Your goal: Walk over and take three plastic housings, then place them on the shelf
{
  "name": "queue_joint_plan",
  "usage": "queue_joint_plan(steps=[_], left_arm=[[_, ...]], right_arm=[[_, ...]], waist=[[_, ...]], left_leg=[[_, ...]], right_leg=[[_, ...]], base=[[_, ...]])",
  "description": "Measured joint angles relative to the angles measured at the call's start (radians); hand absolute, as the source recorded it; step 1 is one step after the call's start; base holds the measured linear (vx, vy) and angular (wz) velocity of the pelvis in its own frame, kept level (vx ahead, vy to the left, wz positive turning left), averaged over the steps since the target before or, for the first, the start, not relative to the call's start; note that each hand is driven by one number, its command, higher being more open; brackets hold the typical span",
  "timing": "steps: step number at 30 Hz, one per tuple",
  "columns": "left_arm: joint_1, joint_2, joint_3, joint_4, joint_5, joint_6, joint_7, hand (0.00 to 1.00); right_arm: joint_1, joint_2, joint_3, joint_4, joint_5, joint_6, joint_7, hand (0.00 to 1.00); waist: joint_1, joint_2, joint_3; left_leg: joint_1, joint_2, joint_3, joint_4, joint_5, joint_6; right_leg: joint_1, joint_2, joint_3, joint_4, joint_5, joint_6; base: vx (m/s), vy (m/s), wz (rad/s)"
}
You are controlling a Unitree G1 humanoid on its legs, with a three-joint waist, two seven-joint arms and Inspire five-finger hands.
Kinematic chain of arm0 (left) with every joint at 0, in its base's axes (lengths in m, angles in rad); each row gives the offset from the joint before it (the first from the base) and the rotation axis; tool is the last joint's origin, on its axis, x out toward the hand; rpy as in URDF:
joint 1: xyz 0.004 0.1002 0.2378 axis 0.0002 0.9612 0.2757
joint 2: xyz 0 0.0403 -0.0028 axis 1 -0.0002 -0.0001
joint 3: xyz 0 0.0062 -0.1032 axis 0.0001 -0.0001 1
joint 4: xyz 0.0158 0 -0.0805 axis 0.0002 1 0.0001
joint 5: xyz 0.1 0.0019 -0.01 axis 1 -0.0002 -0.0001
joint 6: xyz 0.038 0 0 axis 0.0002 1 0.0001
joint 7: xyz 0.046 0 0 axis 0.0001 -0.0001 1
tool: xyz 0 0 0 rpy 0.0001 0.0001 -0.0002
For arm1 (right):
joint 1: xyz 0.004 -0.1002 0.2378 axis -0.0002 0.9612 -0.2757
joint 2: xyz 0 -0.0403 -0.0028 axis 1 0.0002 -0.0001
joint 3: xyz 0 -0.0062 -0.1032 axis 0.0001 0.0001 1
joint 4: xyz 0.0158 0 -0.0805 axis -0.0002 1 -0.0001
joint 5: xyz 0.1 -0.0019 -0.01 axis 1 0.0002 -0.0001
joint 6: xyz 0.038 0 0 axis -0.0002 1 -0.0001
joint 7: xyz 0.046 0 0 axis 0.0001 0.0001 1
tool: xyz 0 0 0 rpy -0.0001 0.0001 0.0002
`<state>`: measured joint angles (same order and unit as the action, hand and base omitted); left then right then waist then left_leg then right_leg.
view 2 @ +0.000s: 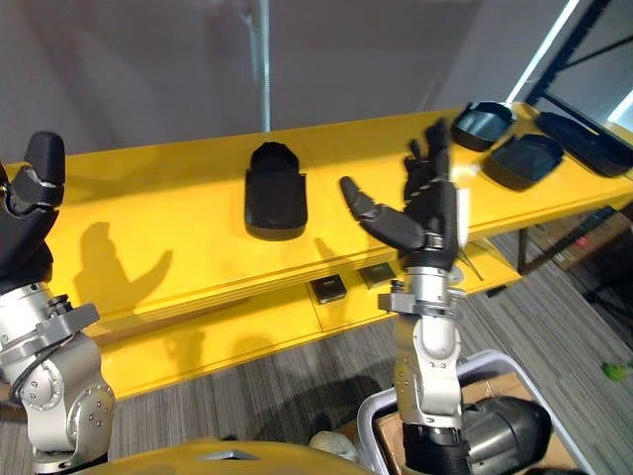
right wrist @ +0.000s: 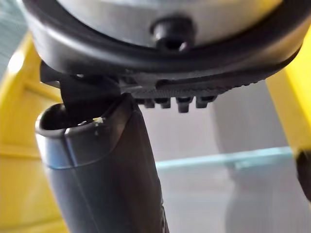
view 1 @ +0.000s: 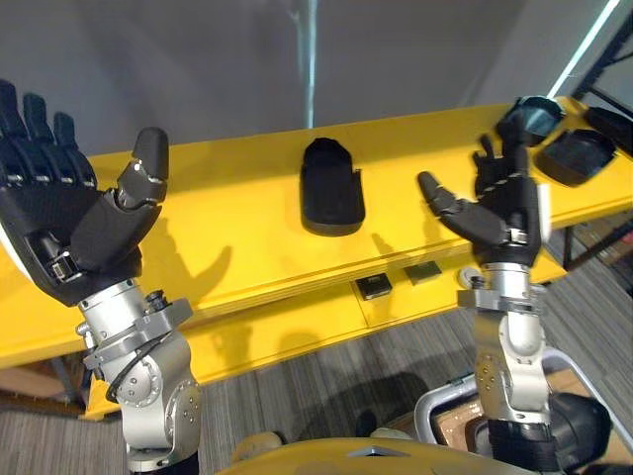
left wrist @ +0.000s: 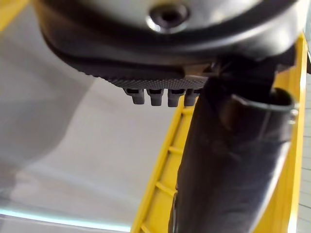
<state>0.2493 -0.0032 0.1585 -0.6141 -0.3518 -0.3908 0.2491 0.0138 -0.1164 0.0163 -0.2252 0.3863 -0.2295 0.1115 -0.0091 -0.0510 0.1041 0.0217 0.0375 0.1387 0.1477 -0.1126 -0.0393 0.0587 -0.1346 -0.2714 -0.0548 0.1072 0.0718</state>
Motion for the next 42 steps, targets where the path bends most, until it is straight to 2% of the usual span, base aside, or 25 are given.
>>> queue_joint_plan(steps=[3,6,10,12,14,19,25,28,33,42], left_arm=[[0.006,-0.004,0.0,0.02,0.01,-0.005,-0.006,1.0],[0.005,-0.004,0.0,0.02,0.07,-0.023,0.011,1.0],[0.005,0.003,-0.001,0.023,0.113,-0.022,0.03,1.0],[0.005,0.003,-0.001,0.029,0.115,-0.021,0.035,1.0],[0.006,0.002,-0.004,0.043,0.114,-0.019,0.035,1.0],[0.034,0.0,-0.049,0.068,0.114,-0.017,0.034,1.0],[0.035,0.001,-0.081,0.068,0.117,-0.017,0.055,1.0],[0.035,0.001,-0.105,0.068,0.124,-0.018,0.076,1.0],[0.035,0.001,-0.114,0.068,0.128,-0.019,0.09,1.0],[0.035,0.004,-0.155,0.071,0.178,-0.017,0.108,1.0]], right_arm=[[-0.009,0.012,0.143,0.006,0.022,0.002,0.105,1.0],[-0.044,0.046,0.221,0.007,0.024,0.002,0.158,1.0],[-0.07,0.066,0.299,0.011,0.058,0.003,0.167,1.0],[-0.071,0.074,0.338,0.026,0.067,0.006,0.16,1.0],[-0.074,0.076,0.383,0.054,0.067,0.01,0.142,1.0],[-0.089,0.095,0.468,0.144,0.053,0.058,-0.001,1.0],[-0.097,0.099,0.516,0.245,0.043,0.079,-0.07,1.0],[-0.098,0.099,0.543,0.267,0.009,0.079,-0.09,1.0],[-0.112,0.099,0.558,0.308,-0.088,0.078,-0.188,1.0],[-0.113,0.099,0.545,0.368,-0.219,0.087,-0.328,1.0]], waist=[[0.033,-0.001,0.0],[0.032,-0.004,0.001],[0.033,-0.008,-0.002],[0.032,-0.01,-0.003],[0.034,-0.008,-0.002],[0.035,-0.008,-0.002],[0.035,-0.006,-0.002],[0.035,0.004,-0.003],[0.034,0.022,-0.007],[0.034,0.029,-0.009]], left_leg=[[0.007,-0.002,-0.001,-0.003,-0.001,-0.004],[0.024,-0.008,-0.002,-0.021,-0.002,-0.004],[0.041,-0.013,-0.001,-0.055,0.011,-0.001],[0.046,-0.014,-0.006,-0.079,0.028,-0.009],[0.059,-0.014,-0.009,-0.106,0.043,-0.011],[0.075,-0.014,-0.017,-0.139,0.068,-0.007],[0.075,-0.015,-0.018,-0.139,0.068,-0.007],[0.074,-0.012,-0.022,-0.142,0.068,-0.011],[0.073,-0.012,-0.024,-0.154,0.078,-0.01],[0.071,-0.013,-0.022,-0.152,0.08,-0.01]], right_leg=[[0.013,-0.002,0.001,0.0,0.0,0.0],[0.02,-0.008,0.004,0.003,-0.001,0.001],[0.02,-0.012,0.003,0.005,-0.005,0.003],[0.018,-0.011,-0.002,0.003,-0.007,0.002],[0.02,-0.009,-0.005,0.002,-0.009,0.0],[0.025,-0.005,-0.022,0.001,-0.011,-0.002],[0.025,-0.005,-0.023,0.001,-0.018,-0.007],[0.024,-0.002,-0.028,0.001,-0.022,-0.011],[0.018,-0.001,-0.031,0.001,-0.022,-0.012],[0.013,-0.001,-0.031,0.0,-0.022,-0.012]], base=[[-0.03,0.013,0.08],[-0.03,0.035,-0.02],[-0.01,0.008,0.0],[0.02,-0.005,0.06],[0.02,-0.011,0.07],[0.02,-0.002,0.07],[-0.01,0.0,0.01],[-0.01,-0.005,0.01],[0.0,0.0,0.0],[0.0,0.0,0.0]])
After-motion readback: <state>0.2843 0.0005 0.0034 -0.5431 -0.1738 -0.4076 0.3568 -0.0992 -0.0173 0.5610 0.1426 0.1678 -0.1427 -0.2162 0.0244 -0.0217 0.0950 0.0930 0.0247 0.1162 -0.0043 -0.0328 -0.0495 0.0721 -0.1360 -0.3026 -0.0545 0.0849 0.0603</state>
